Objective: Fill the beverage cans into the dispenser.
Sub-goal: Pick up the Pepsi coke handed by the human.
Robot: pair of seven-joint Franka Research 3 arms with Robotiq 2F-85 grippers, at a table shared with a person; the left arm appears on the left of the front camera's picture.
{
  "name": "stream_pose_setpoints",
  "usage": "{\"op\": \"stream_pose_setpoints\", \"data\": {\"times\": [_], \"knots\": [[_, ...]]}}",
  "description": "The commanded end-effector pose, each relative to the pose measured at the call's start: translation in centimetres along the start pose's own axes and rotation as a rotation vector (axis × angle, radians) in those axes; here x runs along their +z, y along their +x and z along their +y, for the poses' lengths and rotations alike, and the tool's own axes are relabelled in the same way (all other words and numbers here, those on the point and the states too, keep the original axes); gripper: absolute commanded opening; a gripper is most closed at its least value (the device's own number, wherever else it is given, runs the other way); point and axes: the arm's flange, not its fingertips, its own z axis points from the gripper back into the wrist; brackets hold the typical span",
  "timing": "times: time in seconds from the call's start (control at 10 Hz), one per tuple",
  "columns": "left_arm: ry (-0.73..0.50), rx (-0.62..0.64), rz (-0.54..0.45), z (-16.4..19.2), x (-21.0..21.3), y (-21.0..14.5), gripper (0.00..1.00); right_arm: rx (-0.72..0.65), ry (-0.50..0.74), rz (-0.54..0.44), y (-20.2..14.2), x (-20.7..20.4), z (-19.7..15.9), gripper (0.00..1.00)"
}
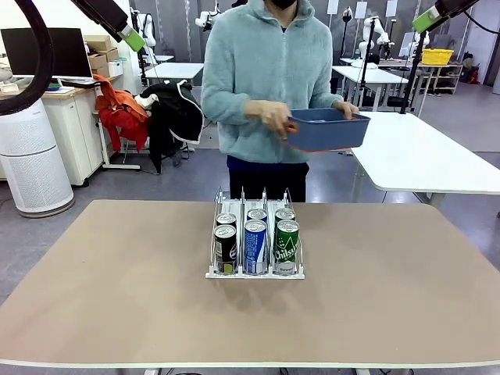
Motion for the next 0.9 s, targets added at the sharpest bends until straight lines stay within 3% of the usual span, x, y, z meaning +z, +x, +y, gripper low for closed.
{"op": "stream_pose_setpoints", "data": {"times": [0.0, 0.8], "knots": [[0.014, 0.003, 0.000, 0.08, -0.05, -0.17, 1.00, -0.003, 0.004, 0.000, 0.00, -0.07, 0.08, 1.00], [0.014, 0.003, 0.000, 0.08, -0.05, -0.17, 1.00, -0.003, 0.004, 0.000, 0.00, -0.07, 0.08, 1.00]]}}
